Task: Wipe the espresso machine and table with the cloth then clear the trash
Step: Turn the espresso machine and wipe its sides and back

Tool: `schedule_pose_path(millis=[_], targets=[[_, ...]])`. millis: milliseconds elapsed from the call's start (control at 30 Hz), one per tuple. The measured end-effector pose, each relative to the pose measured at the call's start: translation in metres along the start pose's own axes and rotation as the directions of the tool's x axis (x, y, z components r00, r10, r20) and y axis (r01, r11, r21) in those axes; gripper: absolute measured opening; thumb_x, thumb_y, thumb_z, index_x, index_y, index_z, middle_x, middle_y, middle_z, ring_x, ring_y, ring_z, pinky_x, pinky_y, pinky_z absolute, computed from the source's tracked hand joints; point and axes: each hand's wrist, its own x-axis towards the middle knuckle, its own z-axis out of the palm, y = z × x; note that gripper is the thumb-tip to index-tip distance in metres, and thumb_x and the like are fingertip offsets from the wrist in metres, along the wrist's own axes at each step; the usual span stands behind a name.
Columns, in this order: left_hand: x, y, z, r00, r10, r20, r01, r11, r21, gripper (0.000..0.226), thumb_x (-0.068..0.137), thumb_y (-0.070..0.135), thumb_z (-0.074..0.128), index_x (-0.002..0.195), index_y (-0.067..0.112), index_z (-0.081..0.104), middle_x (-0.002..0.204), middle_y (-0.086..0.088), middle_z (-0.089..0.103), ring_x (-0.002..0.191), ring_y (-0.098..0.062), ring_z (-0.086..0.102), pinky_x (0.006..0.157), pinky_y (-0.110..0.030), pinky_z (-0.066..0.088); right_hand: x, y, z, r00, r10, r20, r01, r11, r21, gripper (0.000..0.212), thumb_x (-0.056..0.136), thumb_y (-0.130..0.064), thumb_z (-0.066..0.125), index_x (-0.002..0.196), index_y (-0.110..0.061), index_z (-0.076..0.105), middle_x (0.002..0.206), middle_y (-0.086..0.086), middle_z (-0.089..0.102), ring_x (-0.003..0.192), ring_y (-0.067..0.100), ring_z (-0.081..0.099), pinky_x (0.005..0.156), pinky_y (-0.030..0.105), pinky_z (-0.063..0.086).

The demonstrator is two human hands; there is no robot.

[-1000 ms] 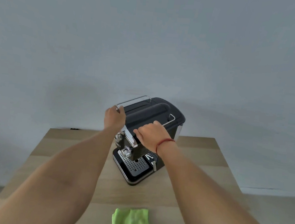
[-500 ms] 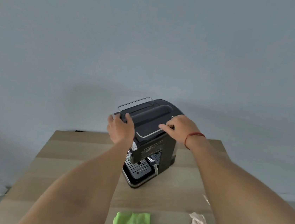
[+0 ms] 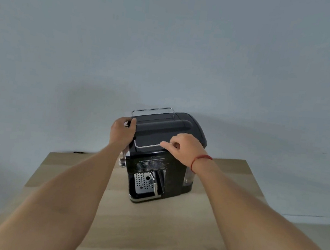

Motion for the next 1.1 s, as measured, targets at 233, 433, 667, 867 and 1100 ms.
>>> schedule_pose_path(millis=[233,433,667,867,1100], targets=[[0.026,0.000,-0.011,0.975,-0.140,0.174,0.149,0.988,-0.043,0.044,0.098,0.039,0.046,0.136,0.018,0.054,0.129,-0.005,0.057,0.118,-0.025,0.052,0.097,-0.026,0.036,0.023,-0.019,0.009,0.996,0.078,0.033,-0.078,0.997,0.001,0.046,0.088,-0.057,0.051,0.068,-0.015,0.056,0.058,-0.004,0.051,0.053,0.011,0.048,0.054,0.022,0.036],[0.025,-0.006,-0.010,0.966,-0.185,0.180,0.177,0.982,0.059,0.053,0.091,0.044,0.034,0.140,0.023,0.037,0.145,-0.019,0.035,0.123,-0.039,0.048,0.102,-0.052,0.044,0.036,-0.035,0.028,0.995,0.096,0.006,-0.096,0.994,0.048,0.045,0.090,-0.055,0.048,0.071,-0.015,0.056,0.067,-0.001,0.056,0.060,0.011,0.051,0.064,0.023,0.043],[-0.006,-0.014,0.000,0.997,-0.058,0.058,0.048,0.986,0.161,0.051,0.100,0.029,0.021,0.150,0.018,0.022,0.151,-0.019,0.022,0.138,-0.037,0.027,0.112,-0.052,0.028,0.039,-0.040,0.028,0.990,0.137,0.035,-0.141,0.978,0.154,0.045,0.088,-0.054,0.053,0.060,-0.018,0.048,0.060,-0.004,0.051,0.057,0.011,0.050,0.061,0.027,0.043],[-0.055,-0.027,0.000,0.974,0.188,0.130,-0.224,0.893,0.390,0.043,0.102,0.017,0.027,0.142,-0.001,0.030,0.159,-0.020,0.009,0.149,-0.033,-0.004,0.121,-0.049,0.005,0.015,-0.055,0.059,0.981,0.117,-0.157,-0.106,0.992,0.074,0.033,0.097,-0.031,0.048,0.127,-0.017,0.054,0.132,0.007,0.047,0.129,0.021,0.039,0.099,0.037,0.046],[-0.149,-0.069,0.006,0.979,-0.086,0.183,0.036,0.965,0.260,0.058,0.102,0.041,0.024,0.154,0.020,0.009,0.162,-0.004,-0.006,0.150,-0.022,0.003,0.120,-0.044,0.015,-0.060,-0.051,0.096,0.987,0.161,-0.012,-0.158,0.979,0.131,0.053,0.099,-0.016,0.041,0.149,-0.022,0.025,0.161,-0.001,0.003,0.147,0.020,0.014,0.110,0.036,0.035]])
